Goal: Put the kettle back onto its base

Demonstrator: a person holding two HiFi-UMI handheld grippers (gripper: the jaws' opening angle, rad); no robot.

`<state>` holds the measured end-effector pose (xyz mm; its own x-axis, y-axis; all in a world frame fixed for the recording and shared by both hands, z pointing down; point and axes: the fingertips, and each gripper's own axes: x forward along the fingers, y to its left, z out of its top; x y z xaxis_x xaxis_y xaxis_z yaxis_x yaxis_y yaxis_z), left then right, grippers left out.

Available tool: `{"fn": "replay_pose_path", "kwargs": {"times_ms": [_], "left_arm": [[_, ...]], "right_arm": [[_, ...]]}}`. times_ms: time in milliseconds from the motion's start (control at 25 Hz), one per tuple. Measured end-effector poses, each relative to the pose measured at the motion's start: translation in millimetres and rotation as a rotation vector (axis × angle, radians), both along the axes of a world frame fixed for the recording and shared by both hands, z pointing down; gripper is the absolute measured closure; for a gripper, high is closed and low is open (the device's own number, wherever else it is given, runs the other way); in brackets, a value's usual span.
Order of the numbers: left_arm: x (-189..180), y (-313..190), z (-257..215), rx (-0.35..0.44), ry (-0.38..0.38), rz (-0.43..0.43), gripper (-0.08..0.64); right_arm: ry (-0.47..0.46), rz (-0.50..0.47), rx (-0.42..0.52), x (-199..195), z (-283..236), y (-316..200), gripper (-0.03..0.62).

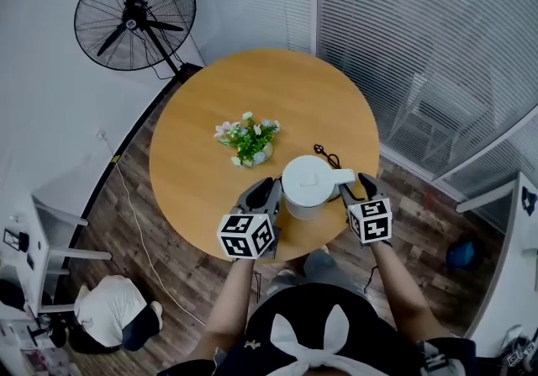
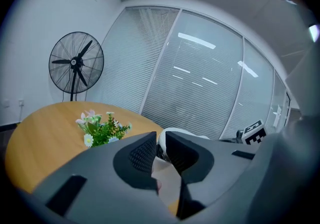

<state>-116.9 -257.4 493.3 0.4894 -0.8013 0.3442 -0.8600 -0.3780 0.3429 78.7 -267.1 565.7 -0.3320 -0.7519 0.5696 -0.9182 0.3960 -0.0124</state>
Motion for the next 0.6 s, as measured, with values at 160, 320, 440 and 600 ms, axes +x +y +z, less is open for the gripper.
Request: {"fn": "replay_pose_path", "kwargs": {"times_ms": [160, 320, 440, 600], "left_arm": [[3, 4, -23, 0.078, -0.049, 0.024, 0.497], [8, 9, -38, 0.125, -0.085, 0.040, 0.505], [12, 15, -47, 0.160, -0.104, 0.044, 0.515], [17, 22, -56, 0.194, -0.108, 0.051, 0.526]], "right_arm": [[0.002, -0.027, 0.025, -5, -25, 13, 0.383], [-0.030, -0.039, 0.093, -10, -54, 20, 0.387], [-0.063, -0.034, 0.147, -11, -74, 22, 0.437], [-0.110, -0.034, 0.230, -13, -97, 28, 0.549]]}}
